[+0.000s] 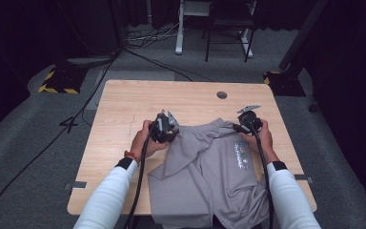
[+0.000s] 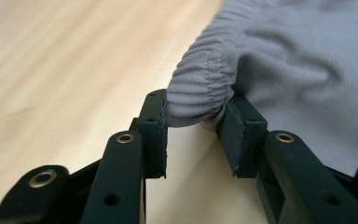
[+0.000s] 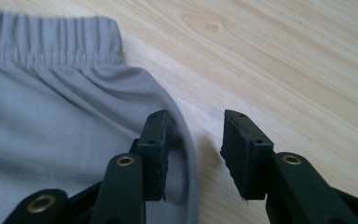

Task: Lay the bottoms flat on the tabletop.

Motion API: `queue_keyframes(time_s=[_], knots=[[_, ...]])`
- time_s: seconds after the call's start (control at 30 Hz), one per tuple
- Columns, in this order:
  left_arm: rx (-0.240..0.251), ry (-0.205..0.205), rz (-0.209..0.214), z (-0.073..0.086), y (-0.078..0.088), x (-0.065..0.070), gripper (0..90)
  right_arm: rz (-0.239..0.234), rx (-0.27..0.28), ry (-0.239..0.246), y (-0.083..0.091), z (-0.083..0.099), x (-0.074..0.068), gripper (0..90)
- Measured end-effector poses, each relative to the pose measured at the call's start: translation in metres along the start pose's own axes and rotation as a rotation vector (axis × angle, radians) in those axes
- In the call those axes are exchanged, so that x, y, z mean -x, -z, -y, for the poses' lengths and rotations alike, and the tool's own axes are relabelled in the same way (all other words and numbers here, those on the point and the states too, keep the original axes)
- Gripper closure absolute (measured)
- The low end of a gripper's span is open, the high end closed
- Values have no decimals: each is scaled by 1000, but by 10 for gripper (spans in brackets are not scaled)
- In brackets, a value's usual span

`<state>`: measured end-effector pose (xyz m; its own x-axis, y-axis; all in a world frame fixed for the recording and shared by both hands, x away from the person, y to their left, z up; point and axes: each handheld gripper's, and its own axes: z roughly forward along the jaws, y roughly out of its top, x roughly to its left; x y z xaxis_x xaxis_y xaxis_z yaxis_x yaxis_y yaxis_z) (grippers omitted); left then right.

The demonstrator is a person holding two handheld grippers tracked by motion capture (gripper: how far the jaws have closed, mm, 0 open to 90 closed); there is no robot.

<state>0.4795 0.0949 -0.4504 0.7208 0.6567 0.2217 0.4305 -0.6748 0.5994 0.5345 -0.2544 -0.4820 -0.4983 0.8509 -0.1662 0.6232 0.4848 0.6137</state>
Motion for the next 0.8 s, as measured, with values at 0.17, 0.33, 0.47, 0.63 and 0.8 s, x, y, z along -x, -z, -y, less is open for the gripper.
queue_keyframes(time_s=[0.17,0.33,0.47,0.63,0.8], knots=[[-55,97,-149,-1,-21,-42,637,22,-11,10,-6,-13,-15,568],[-145,259,-351,4,-38,-68,557,90,-33,58,-11,-24,-29,539],[-56,324,-273,6,-20,-69,385,73,-18,32,-8,-26,-30,509],[62,247,-37,15,18,-19,312,-96,79,17,16,-18,-29,483],[43,111,194,40,27,57,278,-328,98,142,30,5,-51,433]])
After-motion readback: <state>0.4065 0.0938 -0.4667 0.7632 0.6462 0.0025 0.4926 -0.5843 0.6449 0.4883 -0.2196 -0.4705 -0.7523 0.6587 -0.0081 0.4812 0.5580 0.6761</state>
